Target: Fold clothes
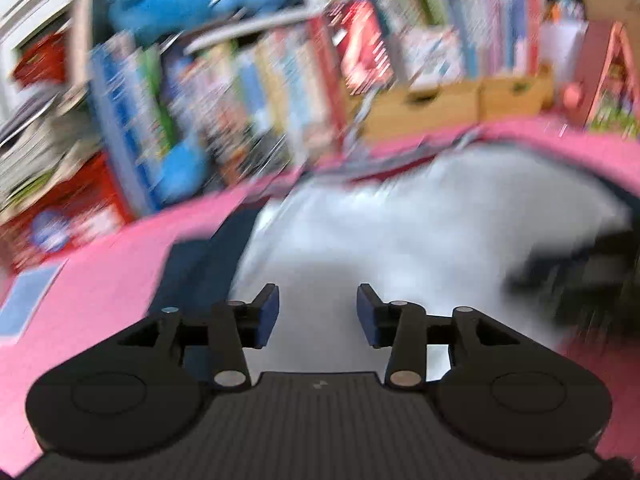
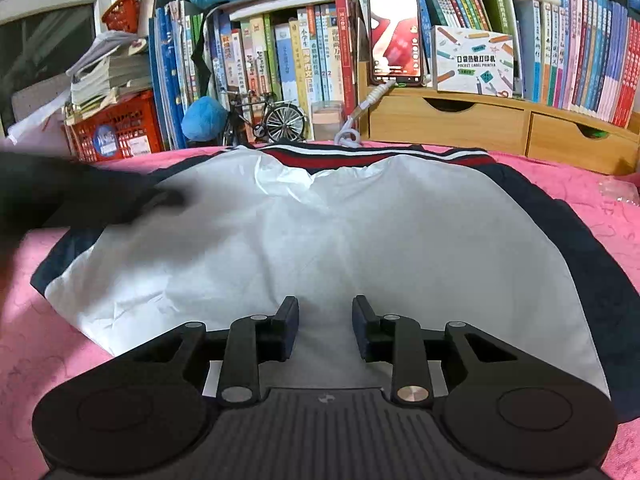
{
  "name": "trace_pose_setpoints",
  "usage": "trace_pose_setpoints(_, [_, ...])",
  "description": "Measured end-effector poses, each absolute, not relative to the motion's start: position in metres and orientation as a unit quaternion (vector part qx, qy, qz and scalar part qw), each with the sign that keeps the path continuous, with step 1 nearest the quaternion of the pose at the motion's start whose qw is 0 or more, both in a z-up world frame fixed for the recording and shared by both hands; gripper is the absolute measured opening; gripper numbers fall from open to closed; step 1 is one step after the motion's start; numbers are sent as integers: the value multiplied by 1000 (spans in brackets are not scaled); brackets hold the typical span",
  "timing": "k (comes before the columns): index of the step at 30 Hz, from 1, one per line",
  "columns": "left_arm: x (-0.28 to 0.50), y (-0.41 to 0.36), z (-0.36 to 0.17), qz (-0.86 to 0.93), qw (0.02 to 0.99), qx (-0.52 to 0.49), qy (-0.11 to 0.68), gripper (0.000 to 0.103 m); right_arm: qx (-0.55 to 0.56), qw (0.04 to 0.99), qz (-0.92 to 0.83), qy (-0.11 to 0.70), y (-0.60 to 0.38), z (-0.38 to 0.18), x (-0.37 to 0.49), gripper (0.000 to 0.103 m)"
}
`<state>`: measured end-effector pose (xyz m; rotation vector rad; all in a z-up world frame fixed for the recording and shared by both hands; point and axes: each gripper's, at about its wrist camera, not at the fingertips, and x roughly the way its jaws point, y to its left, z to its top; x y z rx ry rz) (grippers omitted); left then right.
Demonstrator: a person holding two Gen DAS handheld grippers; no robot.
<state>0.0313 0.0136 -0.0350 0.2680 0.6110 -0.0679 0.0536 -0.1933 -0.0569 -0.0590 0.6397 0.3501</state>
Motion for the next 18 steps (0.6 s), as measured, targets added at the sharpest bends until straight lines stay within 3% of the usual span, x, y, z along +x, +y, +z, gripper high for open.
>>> trace_pose_setpoints(8, [-6,77,-61,77,941,115,310,46,-58,942,161,290,-178,-50,37,51])
trace_pose_setpoints(10, [-8,72,-63,80,943,124,299,45,-48,940,188,281,-172,-44,28,68])
trace_pose_setpoints(18, [-8,87,-61,71,946,88,304,47,-75,934,189,292,-164,-49,22,72])
